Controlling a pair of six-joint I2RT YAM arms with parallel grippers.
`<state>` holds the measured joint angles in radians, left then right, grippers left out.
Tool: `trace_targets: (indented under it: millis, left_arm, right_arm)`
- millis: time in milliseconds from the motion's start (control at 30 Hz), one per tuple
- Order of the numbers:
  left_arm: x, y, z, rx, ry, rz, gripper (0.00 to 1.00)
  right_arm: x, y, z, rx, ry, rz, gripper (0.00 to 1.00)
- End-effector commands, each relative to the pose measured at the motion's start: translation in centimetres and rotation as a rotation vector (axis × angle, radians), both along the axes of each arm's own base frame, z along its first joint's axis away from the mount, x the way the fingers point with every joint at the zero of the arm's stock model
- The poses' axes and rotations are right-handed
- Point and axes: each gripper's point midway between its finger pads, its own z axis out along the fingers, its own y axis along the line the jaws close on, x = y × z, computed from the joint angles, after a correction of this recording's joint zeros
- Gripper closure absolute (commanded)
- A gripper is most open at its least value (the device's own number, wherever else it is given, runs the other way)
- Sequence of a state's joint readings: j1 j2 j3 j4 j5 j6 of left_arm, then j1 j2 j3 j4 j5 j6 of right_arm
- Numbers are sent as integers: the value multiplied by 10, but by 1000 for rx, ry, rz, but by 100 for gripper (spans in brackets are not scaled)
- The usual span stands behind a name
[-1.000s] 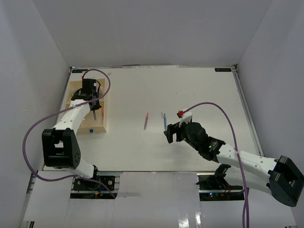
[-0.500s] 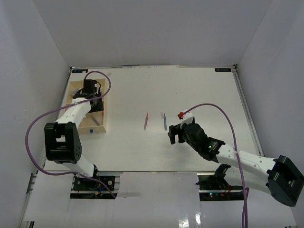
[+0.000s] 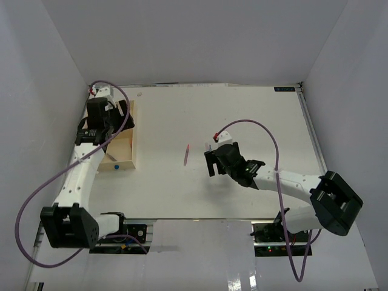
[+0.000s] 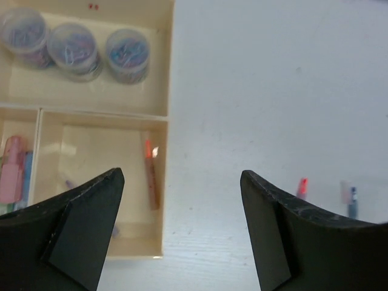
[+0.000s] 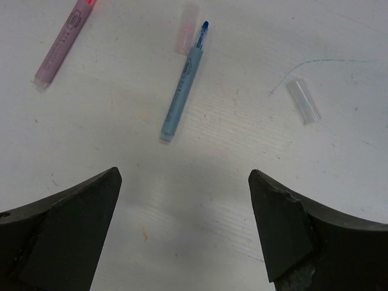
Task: Sort the stationery into containers
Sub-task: Pick up the pen from the center of the board.
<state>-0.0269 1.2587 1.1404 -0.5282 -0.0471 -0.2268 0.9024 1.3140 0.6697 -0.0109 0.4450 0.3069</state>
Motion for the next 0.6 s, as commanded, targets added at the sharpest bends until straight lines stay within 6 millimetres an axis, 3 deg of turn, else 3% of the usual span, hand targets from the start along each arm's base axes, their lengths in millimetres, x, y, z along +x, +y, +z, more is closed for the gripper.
trace_targets:
  millis: [0,33,100,267,567]
  left_arm:
    - [-8,-22,34,-98,-199,-92,11]
    - [-16,-25,35,-117,-261,-107,2]
    - [-20,-31,37,-148,-316,-124,2]
    - [-27,-44,8,-207,-255,-168,2]
    - [-32,-54,4,-255,-232,-204,2]
  right_arm:
    - [15,9,5,-14,17,-54,9]
    - [16,11,2,-23,29,-58,12]
    - [25,18,-4,-35,40,-85,18]
    - [34,26,-26,-76,95,-113,30]
    - [44,29,-53,-74,164,-180,50]
